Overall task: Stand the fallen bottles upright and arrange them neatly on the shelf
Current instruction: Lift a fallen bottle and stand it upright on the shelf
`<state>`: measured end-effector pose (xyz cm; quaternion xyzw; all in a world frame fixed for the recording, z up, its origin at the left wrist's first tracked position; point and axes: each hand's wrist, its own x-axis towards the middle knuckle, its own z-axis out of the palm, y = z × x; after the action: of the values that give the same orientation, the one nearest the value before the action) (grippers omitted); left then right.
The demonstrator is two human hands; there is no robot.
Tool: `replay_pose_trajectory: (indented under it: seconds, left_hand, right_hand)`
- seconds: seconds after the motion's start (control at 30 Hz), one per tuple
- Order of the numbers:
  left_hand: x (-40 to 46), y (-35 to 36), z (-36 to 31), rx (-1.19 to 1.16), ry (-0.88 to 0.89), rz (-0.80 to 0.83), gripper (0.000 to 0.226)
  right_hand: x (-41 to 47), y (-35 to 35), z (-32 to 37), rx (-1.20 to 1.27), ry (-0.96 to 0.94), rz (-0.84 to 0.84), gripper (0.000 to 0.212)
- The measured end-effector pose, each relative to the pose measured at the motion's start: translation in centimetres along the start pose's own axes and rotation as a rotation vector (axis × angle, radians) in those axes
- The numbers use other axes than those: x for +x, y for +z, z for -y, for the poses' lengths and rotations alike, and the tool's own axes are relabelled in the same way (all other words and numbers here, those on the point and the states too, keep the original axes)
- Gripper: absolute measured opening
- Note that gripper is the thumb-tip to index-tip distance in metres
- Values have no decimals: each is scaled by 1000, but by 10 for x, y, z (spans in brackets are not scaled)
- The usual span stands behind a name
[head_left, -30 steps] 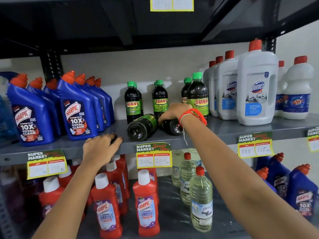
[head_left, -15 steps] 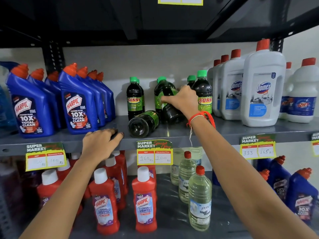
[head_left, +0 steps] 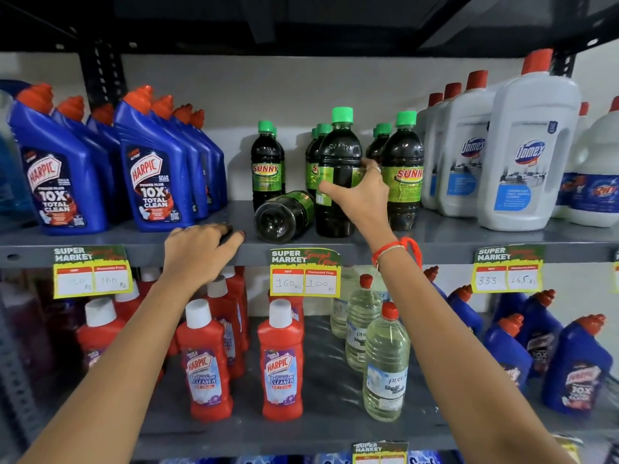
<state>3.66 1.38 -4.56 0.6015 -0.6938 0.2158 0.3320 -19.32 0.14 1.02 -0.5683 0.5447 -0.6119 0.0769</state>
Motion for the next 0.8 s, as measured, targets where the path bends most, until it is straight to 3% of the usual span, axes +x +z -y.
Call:
replay_pose_trajectory:
  seconds: [0.1, 0.2, 0.33, 0.47, 0.6, 0.7, 0.8]
  left_hand:
    - [0, -1, 0, -3, 9, -2, 40]
    - [1, -1, -1, -13, 4, 7, 40]
    - [0, 0, 0, -10, 2, 11, 41]
    - [2, 2, 2, -12, -6, 21, 42]
    - [2, 2, 2, -11, -14, 21, 41]
    - [2, 2, 1, -12, -20, 20, 41]
    - [2, 2, 1, -7, -31, 20, 41]
  right_hand:
    - [0, 2, 1, -22, -25, 8, 88]
    - [-5, 5, 2, -242, -96, 11, 111]
    - [-8, 3, 5, -341, -114, -67, 105]
    - [7, -5, 4, -167, 11, 84, 107]
    - [20, -11, -5, 99, 158, 220, 90]
    - [15, -10, -5, -115, 37, 212, 110]
    - [6, -8, -2, -355, -129, 95, 111]
